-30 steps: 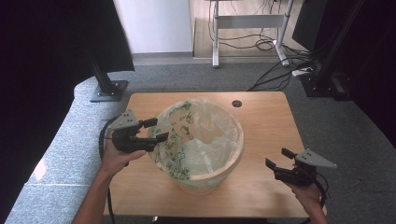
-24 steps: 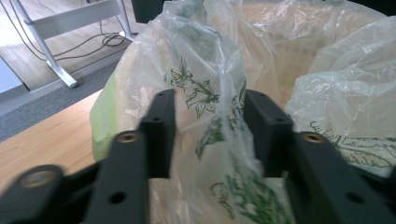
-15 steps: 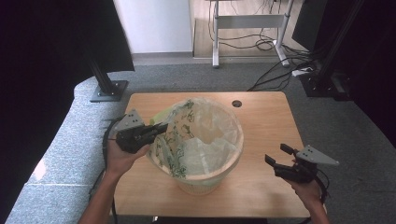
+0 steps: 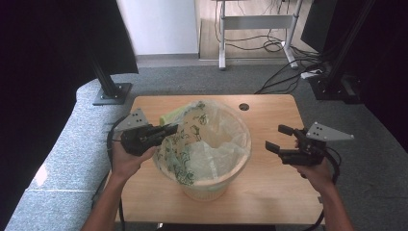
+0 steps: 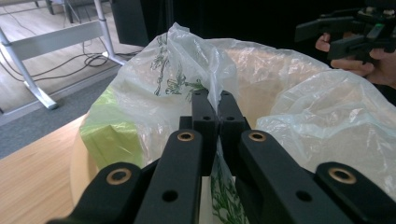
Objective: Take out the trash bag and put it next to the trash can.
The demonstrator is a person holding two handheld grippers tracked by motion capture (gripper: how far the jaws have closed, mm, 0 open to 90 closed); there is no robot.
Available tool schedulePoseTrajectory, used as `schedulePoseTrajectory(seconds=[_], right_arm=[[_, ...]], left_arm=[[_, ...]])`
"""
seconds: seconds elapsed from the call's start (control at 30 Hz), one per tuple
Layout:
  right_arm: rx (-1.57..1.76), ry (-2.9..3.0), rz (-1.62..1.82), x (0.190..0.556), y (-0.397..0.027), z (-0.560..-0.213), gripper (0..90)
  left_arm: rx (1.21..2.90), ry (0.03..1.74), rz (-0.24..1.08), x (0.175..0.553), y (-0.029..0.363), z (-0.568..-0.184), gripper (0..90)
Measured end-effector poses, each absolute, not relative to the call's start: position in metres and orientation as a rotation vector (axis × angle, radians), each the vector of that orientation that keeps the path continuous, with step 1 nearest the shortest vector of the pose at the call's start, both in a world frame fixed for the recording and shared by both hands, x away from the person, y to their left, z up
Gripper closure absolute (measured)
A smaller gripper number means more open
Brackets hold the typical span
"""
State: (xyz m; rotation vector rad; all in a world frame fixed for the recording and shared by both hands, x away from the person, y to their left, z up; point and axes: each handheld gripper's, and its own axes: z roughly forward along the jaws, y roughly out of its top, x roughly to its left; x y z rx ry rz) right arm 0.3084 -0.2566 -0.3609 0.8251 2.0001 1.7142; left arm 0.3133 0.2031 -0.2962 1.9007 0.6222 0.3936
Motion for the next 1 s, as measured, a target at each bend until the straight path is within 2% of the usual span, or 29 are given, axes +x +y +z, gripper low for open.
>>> schedulePoseTrajectory(seconds=[0.33, 0.57, 0.67, 0.77, 1.0], right_arm=[[0.649, 2.210, 1.725, 0.331, -0.219, -0.333, 19.9], [0.601, 2.318, 1.682, 0.333, -0.198, -0.335, 17.0], [0.598, 2.339, 1.653, 0.334, -0.195, -0.338, 18.5], [0.586, 2.315, 1.614, 0.333, -0.192, -0.339, 26.4], [0.570, 2.228, 1.500, 0.329, -0.192, -0.337, 55.2]], left_arm=[[1.886, 0.627, 0.384, 0.313, 0.206, -0.296, 89.3], [1.882, 0.626, 0.375, 0.313, 0.207, -0.297, 89.2], [1.878, 0.626, 0.374, 0.312, 0.207, -0.297, 89.2], [1.872, 0.628, 0.371, 0.312, 0.209, -0.298, 89.1], [1.869, 0.622, 0.364, 0.312, 0.209, -0.297, 88.9]])
